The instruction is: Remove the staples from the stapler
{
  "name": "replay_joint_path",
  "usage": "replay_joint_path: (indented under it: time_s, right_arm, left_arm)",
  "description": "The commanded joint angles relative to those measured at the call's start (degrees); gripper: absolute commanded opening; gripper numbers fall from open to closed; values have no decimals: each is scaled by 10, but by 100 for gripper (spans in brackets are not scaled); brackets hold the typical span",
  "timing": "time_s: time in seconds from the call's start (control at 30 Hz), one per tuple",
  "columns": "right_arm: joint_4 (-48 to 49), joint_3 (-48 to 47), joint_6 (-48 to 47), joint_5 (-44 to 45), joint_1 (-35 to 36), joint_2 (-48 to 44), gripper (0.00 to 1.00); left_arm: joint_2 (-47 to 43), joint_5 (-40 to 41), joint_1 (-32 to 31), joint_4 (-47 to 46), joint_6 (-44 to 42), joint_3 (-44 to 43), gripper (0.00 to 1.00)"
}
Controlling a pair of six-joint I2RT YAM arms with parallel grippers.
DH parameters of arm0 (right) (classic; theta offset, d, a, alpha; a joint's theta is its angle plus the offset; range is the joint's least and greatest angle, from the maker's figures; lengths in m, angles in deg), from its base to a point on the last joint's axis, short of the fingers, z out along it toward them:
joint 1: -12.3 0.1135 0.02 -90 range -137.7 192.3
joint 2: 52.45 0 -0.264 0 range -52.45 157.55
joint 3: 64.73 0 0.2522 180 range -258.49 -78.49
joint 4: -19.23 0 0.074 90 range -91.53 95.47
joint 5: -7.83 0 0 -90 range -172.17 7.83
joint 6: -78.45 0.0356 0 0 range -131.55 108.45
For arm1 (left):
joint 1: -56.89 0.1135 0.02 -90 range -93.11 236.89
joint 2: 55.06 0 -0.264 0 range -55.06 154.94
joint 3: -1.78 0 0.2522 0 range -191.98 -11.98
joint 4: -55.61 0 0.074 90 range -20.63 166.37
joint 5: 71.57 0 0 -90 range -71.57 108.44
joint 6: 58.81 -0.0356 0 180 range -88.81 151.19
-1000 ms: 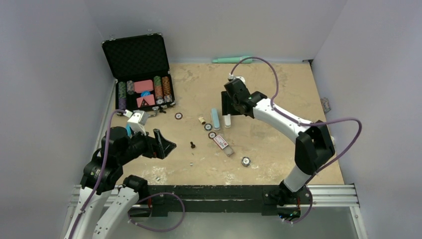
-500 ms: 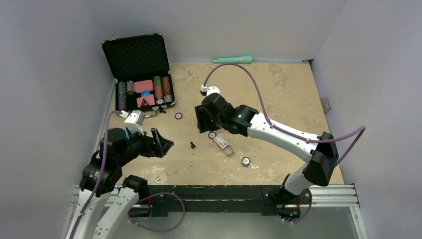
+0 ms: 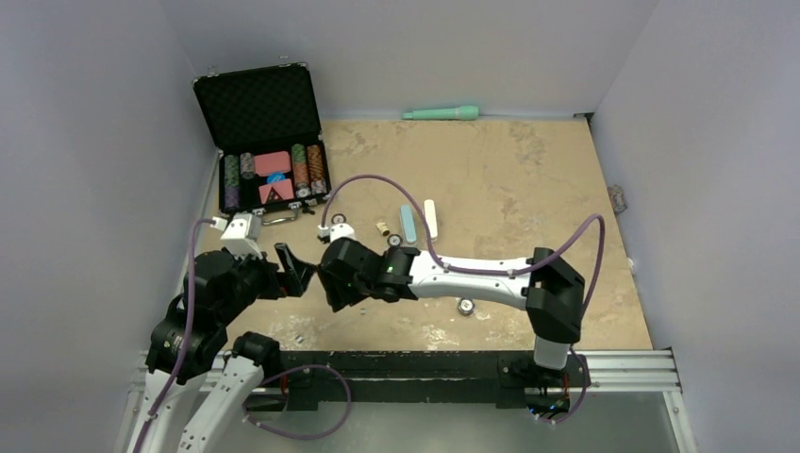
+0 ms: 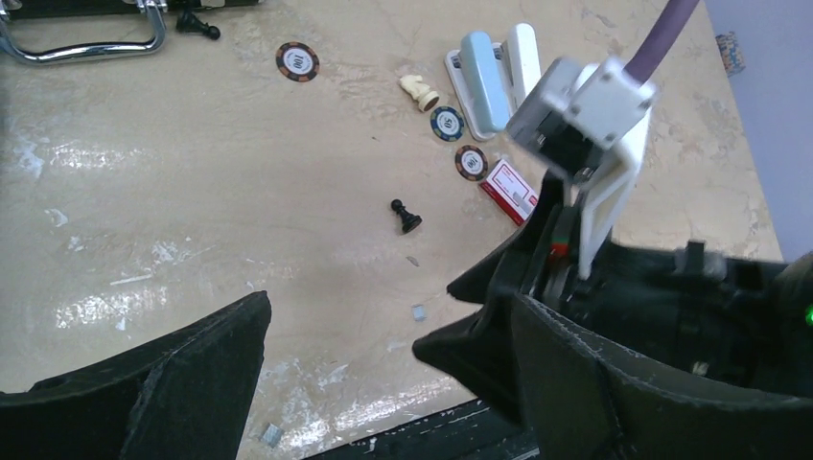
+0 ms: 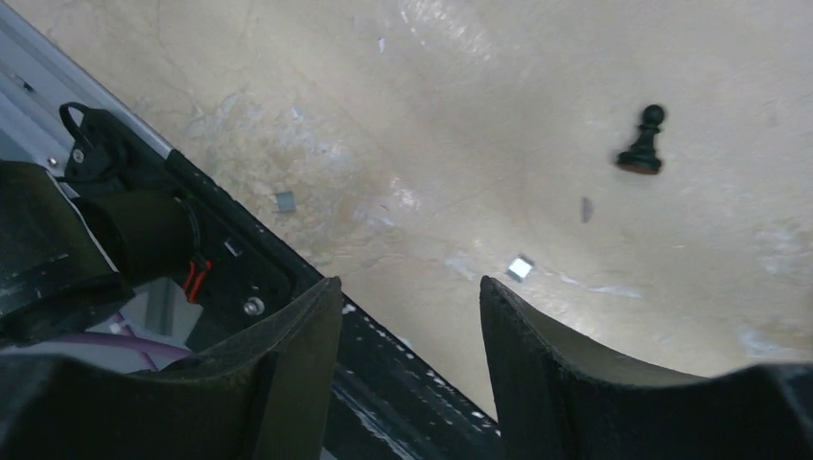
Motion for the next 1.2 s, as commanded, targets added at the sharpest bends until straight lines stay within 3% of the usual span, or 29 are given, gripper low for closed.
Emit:
replay_joint_path:
  time_s: [0.0, 0.23, 0.53, 0.8, 1.03, 1.17]
  right_arm:
    - [61, -42, 29, -24, 35, 25, 57]
    - [110, -62, 52, -59, 82, 71, 55]
    - [177, -12, 97, -80, 101, 74, 52]
    - [171, -69, 99, -71, 122, 146, 50]
    - [203, -10, 104, -37, 119, 79, 50]
    - [188, 9, 109, -16, 108, 46, 52]
  left_arm:
    - [-2, 27, 4, -3, 11, -20, 99]
    - [4, 54, 4, 12, 18, -25, 99]
    - [-34, 107, 4, 29, 32, -29, 98]
    - [-81, 206, 4, 57, 63, -36, 98]
    - [-92, 314, 4, 107, 110, -48, 96]
    - [-93, 322, 4, 113, 111, -51, 94]
